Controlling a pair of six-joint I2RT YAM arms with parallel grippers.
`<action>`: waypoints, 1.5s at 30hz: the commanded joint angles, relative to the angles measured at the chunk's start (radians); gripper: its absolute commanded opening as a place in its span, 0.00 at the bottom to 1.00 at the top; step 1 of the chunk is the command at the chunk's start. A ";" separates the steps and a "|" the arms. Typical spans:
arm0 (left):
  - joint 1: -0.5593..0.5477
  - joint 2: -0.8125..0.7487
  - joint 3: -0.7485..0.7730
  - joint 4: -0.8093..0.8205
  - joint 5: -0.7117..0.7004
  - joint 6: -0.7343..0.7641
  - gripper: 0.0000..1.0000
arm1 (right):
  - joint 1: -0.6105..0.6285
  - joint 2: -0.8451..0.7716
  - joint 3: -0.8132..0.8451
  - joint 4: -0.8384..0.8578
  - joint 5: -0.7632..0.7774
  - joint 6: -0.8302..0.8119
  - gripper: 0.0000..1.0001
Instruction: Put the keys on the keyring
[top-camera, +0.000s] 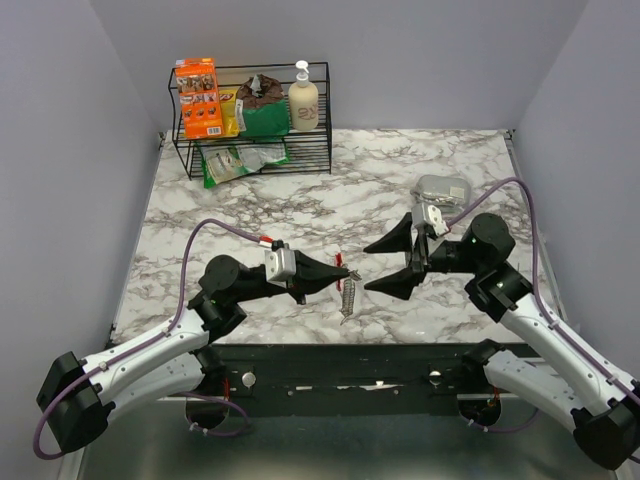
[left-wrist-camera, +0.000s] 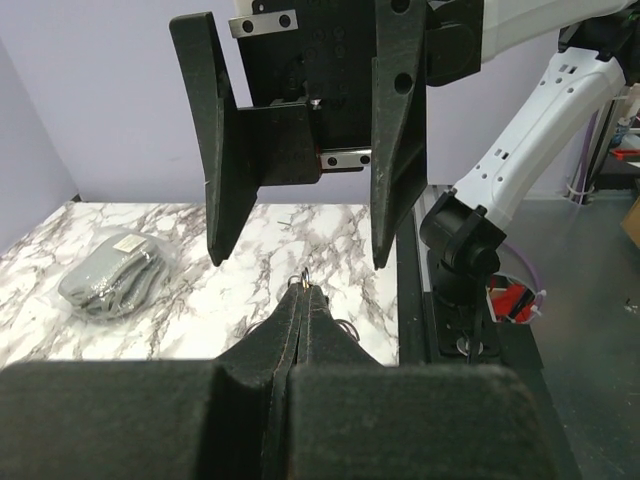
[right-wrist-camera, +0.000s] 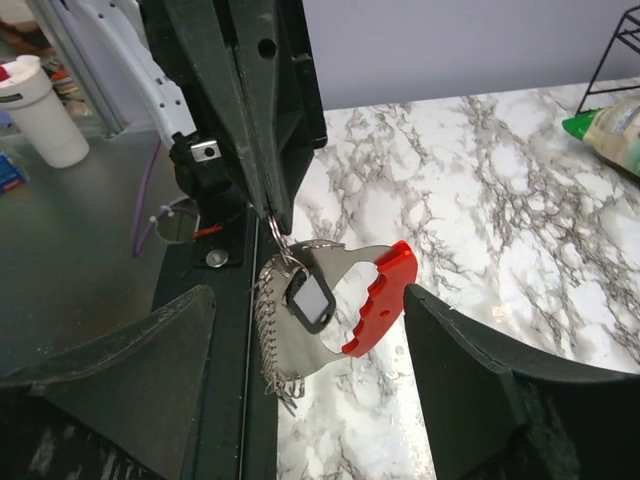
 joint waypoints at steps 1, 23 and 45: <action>-0.006 -0.016 0.035 0.026 0.024 -0.008 0.00 | -0.005 0.041 0.020 0.140 -0.104 0.078 0.79; -0.006 0.001 0.040 0.041 0.029 -0.020 0.00 | 0.031 0.156 0.009 0.297 -0.183 0.205 0.45; -0.006 -0.022 0.120 -0.216 0.041 0.004 0.23 | 0.040 0.185 0.127 -0.037 -0.071 -0.029 0.00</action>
